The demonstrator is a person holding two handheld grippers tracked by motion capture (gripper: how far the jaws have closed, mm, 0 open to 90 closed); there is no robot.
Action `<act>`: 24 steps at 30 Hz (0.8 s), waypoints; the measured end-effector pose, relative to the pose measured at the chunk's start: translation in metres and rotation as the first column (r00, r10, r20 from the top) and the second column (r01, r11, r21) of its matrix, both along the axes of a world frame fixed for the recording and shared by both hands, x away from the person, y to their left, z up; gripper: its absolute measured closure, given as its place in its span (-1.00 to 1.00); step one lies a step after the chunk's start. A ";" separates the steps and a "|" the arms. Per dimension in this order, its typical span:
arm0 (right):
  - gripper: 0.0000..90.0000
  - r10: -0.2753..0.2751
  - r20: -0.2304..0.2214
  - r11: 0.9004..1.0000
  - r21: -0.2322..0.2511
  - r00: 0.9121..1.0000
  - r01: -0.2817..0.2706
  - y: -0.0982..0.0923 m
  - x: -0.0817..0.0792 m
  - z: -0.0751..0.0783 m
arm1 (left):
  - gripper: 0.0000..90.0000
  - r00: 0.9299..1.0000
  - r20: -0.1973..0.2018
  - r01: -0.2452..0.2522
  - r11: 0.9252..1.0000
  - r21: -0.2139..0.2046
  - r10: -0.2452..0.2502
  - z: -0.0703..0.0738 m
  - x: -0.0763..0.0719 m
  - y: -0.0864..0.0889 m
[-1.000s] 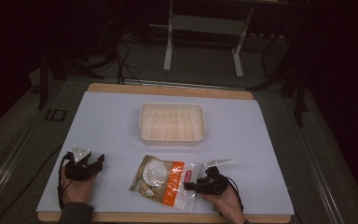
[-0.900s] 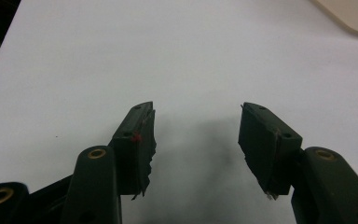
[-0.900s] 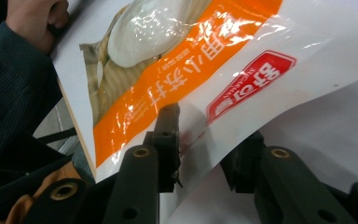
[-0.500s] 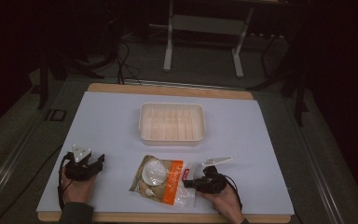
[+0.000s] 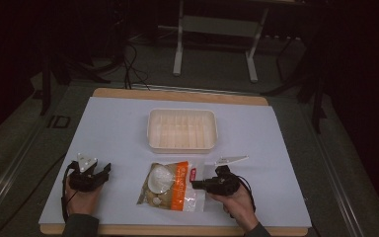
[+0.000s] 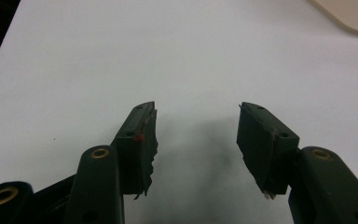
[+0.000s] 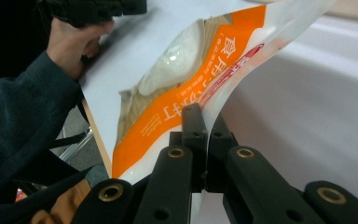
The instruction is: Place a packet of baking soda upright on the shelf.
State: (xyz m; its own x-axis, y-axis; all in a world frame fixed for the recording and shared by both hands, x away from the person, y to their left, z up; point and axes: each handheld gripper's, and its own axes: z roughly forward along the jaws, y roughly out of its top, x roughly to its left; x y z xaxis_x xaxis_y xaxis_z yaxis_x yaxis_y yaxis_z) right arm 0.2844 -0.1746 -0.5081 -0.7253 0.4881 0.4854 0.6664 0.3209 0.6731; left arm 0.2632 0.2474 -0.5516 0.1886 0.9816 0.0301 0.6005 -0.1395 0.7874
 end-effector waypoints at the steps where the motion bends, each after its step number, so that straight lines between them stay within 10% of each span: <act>1: 1.00 -0.002 0.000 1.000 -0.004 1.000 0.002 0.004 0.003 0.006 | 0.05 1.000 0.000 0.000 1.000 -0.001 0.000 0.000 0.000 0.000; 24: 1.00 0.106 0.079 0.993 0.042 0.991 -0.110 0.063 0.021 0.065 | 0.03 1.000 0.007 -0.007 1.000 -0.015 0.007 0.000 0.000 0.001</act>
State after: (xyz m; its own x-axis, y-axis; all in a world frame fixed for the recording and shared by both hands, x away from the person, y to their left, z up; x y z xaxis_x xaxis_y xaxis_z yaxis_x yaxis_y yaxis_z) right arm 0.3052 -0.1111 -0.4429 -0.8085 0.3831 0.4467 0.5754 0.3554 0.7366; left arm 0.2629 0.2486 -0.5515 0.1818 0.9832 0.0167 0.5954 -0.1236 0.7938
